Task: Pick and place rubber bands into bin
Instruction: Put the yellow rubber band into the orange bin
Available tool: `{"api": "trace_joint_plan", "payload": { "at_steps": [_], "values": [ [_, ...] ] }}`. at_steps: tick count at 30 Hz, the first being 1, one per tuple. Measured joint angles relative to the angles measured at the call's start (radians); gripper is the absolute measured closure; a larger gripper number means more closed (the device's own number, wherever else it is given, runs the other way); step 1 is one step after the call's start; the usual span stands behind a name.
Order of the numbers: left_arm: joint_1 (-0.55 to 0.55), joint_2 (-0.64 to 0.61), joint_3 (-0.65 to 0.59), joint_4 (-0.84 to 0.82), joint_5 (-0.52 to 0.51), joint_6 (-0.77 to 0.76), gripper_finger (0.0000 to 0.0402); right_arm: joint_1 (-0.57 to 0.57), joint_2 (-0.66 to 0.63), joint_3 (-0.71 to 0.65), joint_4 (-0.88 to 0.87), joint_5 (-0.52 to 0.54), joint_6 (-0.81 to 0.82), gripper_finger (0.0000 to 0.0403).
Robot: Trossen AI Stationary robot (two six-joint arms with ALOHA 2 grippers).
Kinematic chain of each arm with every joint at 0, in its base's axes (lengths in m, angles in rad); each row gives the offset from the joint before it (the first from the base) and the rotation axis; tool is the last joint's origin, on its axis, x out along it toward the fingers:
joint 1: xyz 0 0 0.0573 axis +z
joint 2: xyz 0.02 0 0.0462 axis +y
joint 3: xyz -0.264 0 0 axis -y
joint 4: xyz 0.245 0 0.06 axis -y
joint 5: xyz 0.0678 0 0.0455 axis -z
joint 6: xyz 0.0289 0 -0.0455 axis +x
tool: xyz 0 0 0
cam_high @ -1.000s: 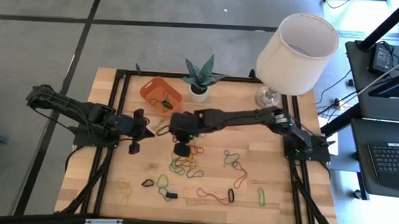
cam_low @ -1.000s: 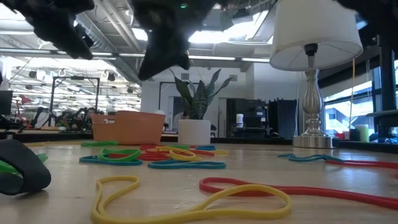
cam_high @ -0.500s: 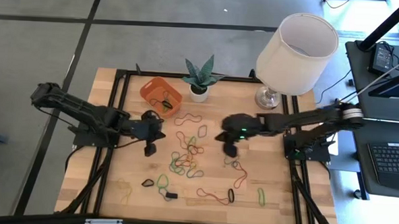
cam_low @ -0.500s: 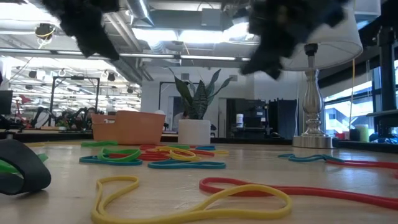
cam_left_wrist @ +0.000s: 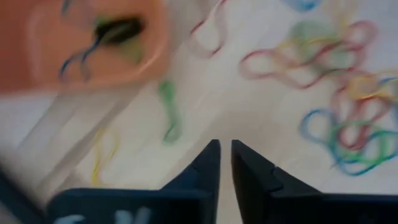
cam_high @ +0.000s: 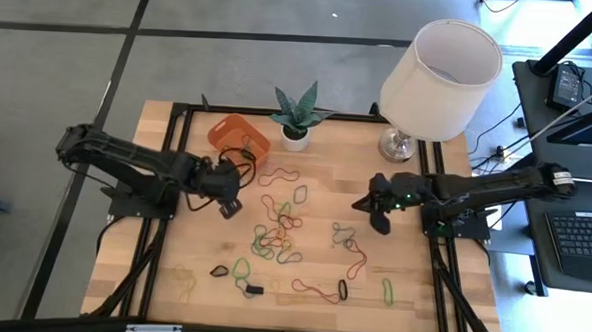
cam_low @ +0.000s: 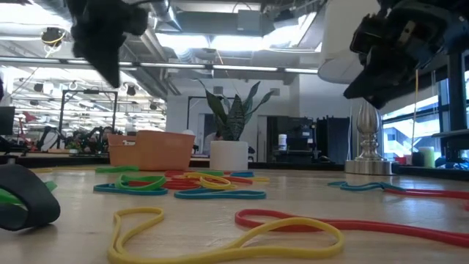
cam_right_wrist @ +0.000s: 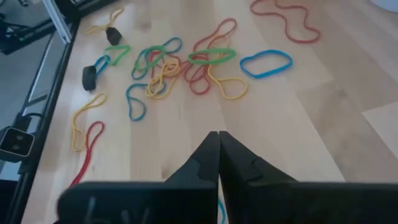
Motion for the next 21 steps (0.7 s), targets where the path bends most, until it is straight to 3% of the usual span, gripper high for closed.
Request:
{"api": "trace_joint_plan", "payload": {
  "at_steps": [6, 10, 16, 21],
  "values": [
    [0.087, 0.001, -0.003, -0.213, -0.035, -0.154, 0.0298, 0.0, -0.018, -0.006, -0.006, 0.0, -0.004, 0.0397],
    [0.167, 0.002, -0.052, -0.249, -0.026, -0.213, 0.0279, 0.0, -0.015, -0.006, -0.007, 0.0, -0.005, 0.0397],
    [0.282, 0.002, -0.182, -0.112, 0.074, 0.004, 0.0279, -0.003, -0.015, -0.006, 0.003, 0.002, 0.002, 0.0397],
    [0.386, 0.002, -0.282, -0.028, 0.119, 0.147, 0.0283, -0.003, -0.015, -0.006, 0.023, 0.068, 0.003, 0.0397]
  ]
}}
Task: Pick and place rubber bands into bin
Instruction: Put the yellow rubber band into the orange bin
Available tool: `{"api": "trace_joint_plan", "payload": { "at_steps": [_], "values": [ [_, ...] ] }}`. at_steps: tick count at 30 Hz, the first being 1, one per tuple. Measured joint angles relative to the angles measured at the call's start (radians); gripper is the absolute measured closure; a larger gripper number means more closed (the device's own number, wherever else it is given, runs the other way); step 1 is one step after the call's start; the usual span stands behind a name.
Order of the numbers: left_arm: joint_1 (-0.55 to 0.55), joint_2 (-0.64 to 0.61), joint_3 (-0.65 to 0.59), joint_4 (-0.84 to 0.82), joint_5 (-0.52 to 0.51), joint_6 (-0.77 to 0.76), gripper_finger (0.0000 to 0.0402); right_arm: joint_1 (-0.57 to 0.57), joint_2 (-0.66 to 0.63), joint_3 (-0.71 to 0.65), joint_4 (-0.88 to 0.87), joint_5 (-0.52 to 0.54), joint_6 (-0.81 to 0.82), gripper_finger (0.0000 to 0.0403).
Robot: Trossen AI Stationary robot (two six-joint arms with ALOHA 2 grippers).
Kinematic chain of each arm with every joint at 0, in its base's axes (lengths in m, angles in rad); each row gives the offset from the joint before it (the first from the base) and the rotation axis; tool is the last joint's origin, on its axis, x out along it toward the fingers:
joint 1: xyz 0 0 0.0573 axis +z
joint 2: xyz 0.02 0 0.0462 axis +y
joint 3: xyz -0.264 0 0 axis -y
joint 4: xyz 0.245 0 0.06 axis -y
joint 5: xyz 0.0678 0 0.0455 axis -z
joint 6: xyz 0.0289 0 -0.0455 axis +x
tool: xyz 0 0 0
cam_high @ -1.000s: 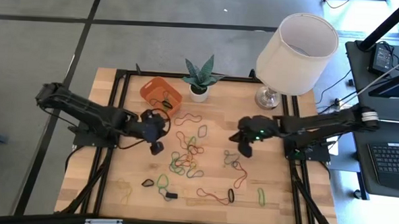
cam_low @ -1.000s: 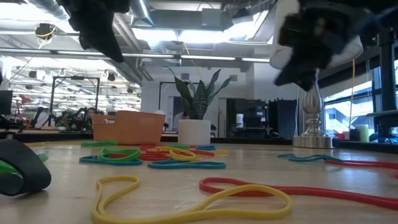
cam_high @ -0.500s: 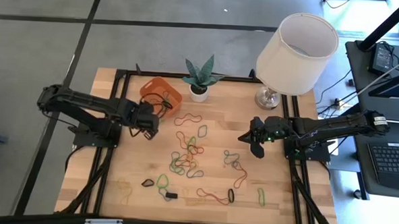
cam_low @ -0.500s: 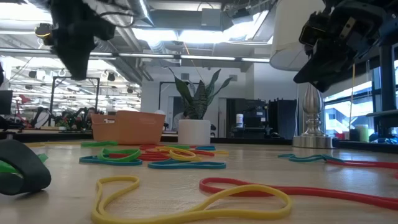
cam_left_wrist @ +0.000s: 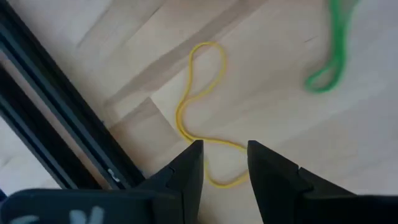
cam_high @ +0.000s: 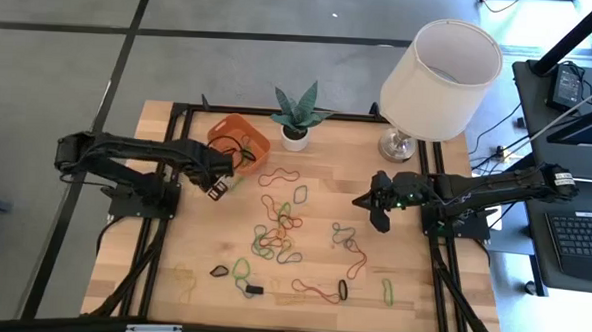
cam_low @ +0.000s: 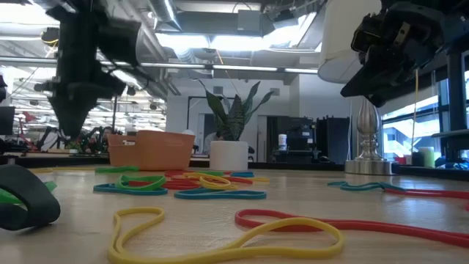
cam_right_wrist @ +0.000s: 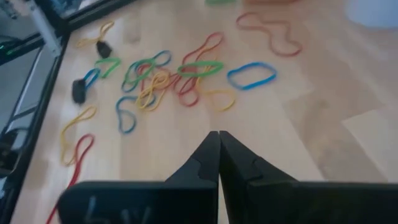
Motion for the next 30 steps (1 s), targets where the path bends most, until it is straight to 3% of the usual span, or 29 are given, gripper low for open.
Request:
{"api": "trace_joint_plan", "payload": {
  "at_steps": [8, 16, 25, 30],
  "values": [
    [0.168, 0.0, -0.107, 0.141, 0.02, 0.203, 0.0284, 0.0, 0.0, 0.0, 0.036, 0.135, 0.003, 0.0397],
    [0.297, 0.064, -0.124, 0.218, 0.079, 0.285, 0.0298, 0.0, 0.0, 0.0, 0.04, 0.144, 0.028, 0.0397],
    [0.308, 0.258, -0.11, 0.22, 0.124, 0.31, 0.0334, 0.0, 0.0, 0.0, 0.045, 0.173, 0.027, 0.0397],
    [0.273, 0.27, -0.087, 0.207, 0.111, 0.305, 0.039, 0.0, 0.0, 0.0, 0.045, 0.173, 0.026, 0.0397]
  ]
}}
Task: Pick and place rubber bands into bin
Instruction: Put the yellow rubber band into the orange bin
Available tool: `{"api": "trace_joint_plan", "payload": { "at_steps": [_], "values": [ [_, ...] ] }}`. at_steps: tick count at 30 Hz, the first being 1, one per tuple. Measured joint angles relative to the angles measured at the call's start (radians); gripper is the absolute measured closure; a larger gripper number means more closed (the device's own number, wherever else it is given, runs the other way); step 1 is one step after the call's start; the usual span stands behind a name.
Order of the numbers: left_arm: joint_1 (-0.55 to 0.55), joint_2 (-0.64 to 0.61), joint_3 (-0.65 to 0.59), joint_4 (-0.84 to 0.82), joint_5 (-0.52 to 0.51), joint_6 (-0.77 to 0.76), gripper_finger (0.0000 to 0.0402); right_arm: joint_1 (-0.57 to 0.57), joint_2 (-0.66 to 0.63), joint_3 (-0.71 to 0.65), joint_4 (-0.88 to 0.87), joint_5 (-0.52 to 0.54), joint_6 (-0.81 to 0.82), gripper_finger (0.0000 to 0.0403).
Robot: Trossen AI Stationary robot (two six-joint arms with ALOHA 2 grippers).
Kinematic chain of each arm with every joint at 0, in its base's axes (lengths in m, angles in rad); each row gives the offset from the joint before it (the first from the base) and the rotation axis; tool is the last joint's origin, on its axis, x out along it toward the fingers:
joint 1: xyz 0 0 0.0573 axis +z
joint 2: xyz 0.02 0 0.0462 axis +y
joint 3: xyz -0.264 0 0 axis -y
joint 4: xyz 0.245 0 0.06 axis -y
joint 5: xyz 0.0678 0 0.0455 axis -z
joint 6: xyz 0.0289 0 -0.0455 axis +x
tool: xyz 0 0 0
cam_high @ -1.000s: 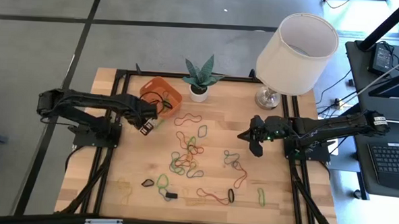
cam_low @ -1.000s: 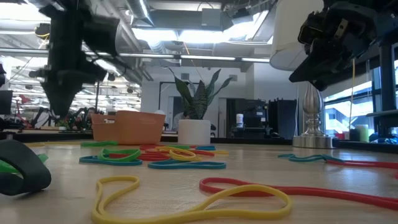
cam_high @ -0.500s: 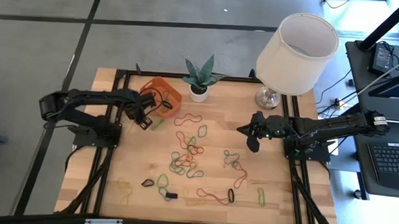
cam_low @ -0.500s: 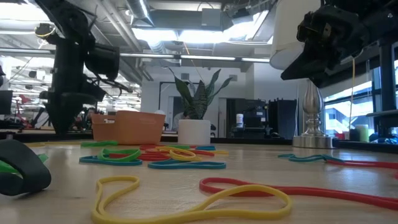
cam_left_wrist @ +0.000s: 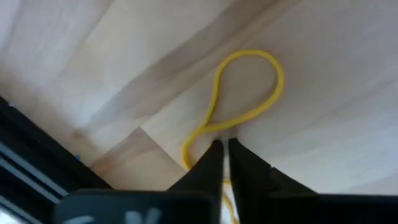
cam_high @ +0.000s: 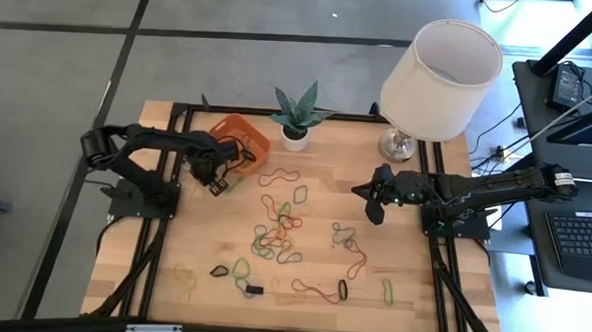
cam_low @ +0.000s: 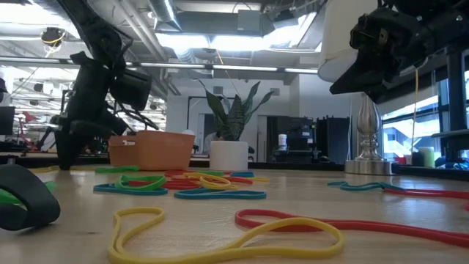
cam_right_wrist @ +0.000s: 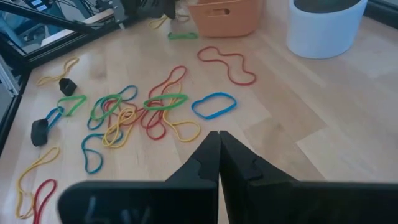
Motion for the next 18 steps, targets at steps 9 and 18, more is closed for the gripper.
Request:
{"api": "trace_joint_plan", "payload": {
  "at_steps": [9, 18],
  "values": [
    [-0.07, -0.107, 0.141, -0.153, -0.019, -0.058, 0.04, -0.019, 0.0, 0.0, -0.001, 0.0, -0.004, 0.0397],
    [-0.071, -0.146, 0.158, -0.2, -0.101, 0.035, 0.0387, -0.054, 0.0, 0.0, -0.001, -0.001, -0.008, 0.0397]
  ]
}}
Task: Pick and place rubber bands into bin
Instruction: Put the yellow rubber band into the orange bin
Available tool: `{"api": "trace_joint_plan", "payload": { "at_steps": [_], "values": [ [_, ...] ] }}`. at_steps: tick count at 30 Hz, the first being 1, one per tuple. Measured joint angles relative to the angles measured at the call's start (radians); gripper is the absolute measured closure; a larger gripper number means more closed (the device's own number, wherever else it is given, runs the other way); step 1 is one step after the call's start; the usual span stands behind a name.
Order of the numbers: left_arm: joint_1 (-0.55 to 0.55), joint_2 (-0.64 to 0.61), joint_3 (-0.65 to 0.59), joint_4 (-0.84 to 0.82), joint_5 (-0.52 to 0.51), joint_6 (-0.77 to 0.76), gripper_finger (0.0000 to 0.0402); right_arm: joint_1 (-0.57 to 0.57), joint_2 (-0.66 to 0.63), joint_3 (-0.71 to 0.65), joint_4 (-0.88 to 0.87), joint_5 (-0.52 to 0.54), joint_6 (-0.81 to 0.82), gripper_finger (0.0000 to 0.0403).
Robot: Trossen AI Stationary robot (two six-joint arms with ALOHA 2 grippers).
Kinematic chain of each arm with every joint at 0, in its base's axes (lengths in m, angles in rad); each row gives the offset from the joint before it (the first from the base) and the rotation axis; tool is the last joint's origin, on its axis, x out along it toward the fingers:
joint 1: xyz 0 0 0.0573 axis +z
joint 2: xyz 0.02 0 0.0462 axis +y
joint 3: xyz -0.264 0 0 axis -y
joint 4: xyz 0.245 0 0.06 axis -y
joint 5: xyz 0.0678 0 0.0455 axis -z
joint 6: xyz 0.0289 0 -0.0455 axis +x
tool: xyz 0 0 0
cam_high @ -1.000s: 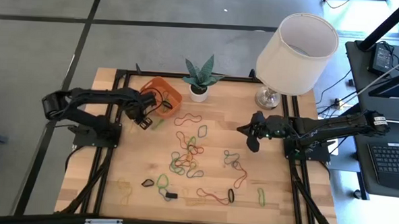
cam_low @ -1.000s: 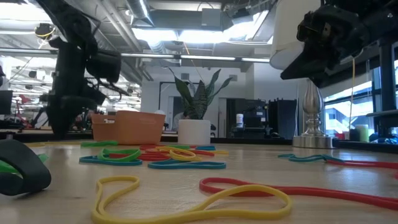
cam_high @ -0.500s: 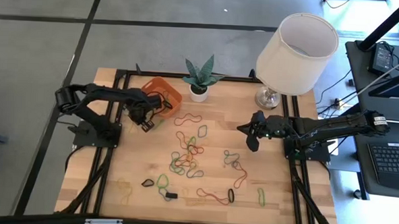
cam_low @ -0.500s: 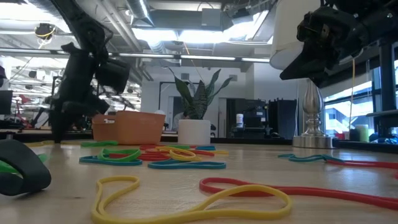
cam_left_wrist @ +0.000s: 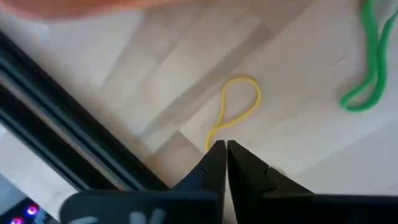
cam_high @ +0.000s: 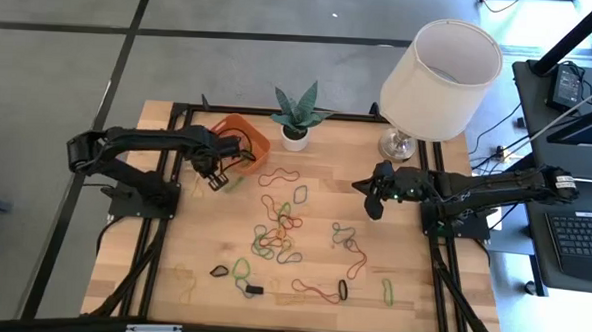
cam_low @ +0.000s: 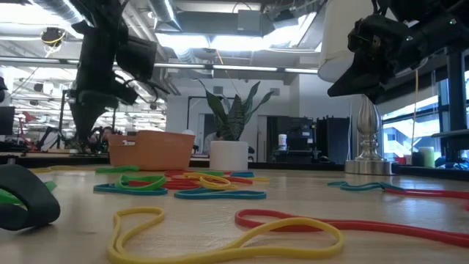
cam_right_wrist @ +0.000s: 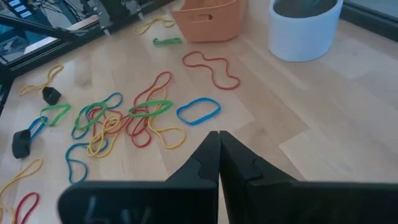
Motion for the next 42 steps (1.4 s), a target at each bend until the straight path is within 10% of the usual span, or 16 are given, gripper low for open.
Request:
{"api": "trace_joint_plan", "payload": {
  "at_steps": [15, 24, 42],
  "values": [
    [0.066, 0.139, -0.157, 0.233, 0.053, -0.057, 0.0268, -0.013, 0.0, 0.0, 0.002, -0.001, 0.003, 0.0397],
    [0.013, 0.131, -0.136, 0.201, 0.076, -0.073, 0.039, -0.013, 0.0, 0.0, 0.001, -0.002, 0.002, 0.0397],
    [-0.058, 0.082, 0.074, -0.104, 0.008, -0.069, 0.0395, -0.036, 0.0, 0.0, 0.001, 0.0, -0.021, 0.0397]
  ]
}}
